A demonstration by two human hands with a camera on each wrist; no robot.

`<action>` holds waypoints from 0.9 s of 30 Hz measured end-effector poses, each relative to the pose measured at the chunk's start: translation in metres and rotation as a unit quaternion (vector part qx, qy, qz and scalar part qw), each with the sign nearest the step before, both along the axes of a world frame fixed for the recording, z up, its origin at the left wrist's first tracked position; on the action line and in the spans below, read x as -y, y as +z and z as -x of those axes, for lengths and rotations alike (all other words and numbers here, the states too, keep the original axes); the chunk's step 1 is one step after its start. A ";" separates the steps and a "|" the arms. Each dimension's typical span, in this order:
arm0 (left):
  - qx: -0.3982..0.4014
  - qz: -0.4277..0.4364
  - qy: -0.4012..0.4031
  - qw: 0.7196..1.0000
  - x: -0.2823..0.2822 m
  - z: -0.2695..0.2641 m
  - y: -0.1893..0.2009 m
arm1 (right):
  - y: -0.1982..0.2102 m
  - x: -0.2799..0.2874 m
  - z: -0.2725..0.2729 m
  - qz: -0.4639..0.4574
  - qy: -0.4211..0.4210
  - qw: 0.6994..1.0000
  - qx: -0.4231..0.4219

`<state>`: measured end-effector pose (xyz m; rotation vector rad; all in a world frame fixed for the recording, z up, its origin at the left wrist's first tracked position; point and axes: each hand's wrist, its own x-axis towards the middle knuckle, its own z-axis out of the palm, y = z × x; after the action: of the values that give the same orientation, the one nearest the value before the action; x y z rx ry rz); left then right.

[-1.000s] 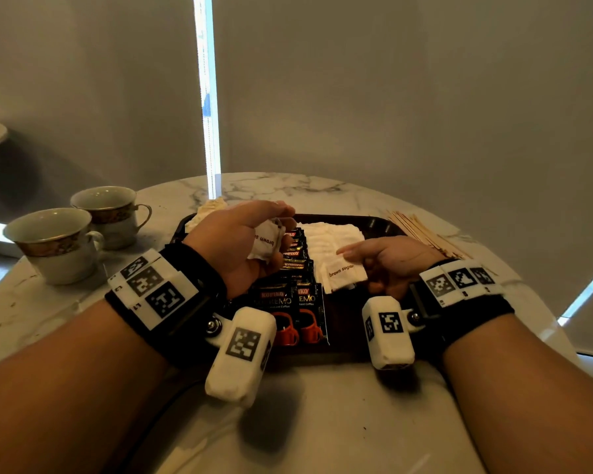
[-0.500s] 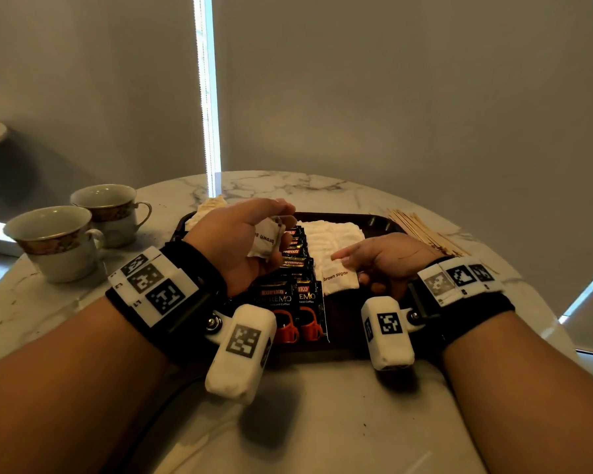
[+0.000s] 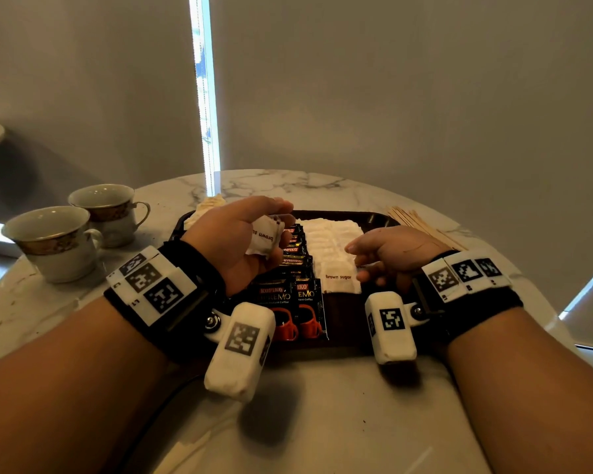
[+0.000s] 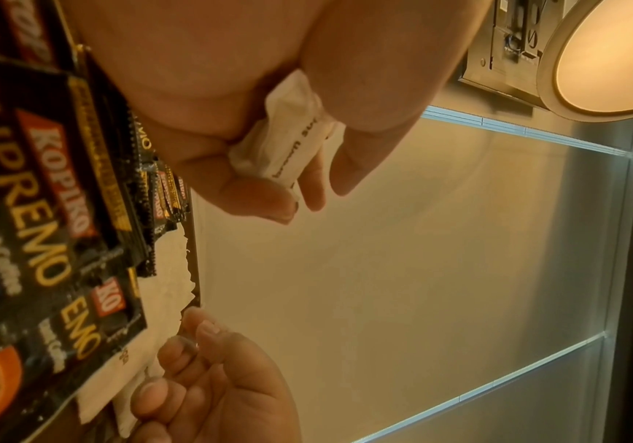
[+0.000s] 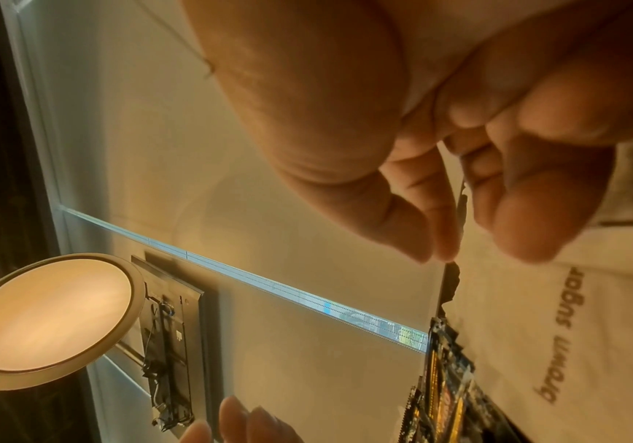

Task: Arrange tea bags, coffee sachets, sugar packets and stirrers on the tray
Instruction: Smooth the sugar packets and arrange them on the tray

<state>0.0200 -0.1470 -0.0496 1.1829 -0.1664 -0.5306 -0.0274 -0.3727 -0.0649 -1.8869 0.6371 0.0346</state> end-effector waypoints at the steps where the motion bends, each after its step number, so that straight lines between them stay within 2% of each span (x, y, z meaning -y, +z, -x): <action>1: -0.004 0.001 -0.001 1.000 0.000 0.000 0.000 | -0.001 0.001 0.000 -0.014 -0.011 1.000 -0.006; 15: 0.001 0.026 0.000 1.000 -0.001 0.000 -0.001 | 0.002 -0.004 0.002 -0.075 -0.026 0.997 0.004; 19: -0.008 0.036 -0.014 0.999 -0.002 0.000 0.000 | 0.003 -0.003 0.000 -0.105 -0.014 0.993 0.051; 23: -0.021 0.075 -0.037 0.996 -0.004 -0.001 0.001 | 0.009 -0.014 0.006 -0.176 0.058 0.975 0.119; 27: 0.014 0.067 -0.044 0.997 0.000 0.000 0.001 | 0.019 -0.034 0.014 -0.197 0.111 0.954 0.198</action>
<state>0.0197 -0.1466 -0.0485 1.0555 -0.2743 -0.5708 -0.0415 -0.3390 -0.0457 -1.5075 0.1247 -0.0670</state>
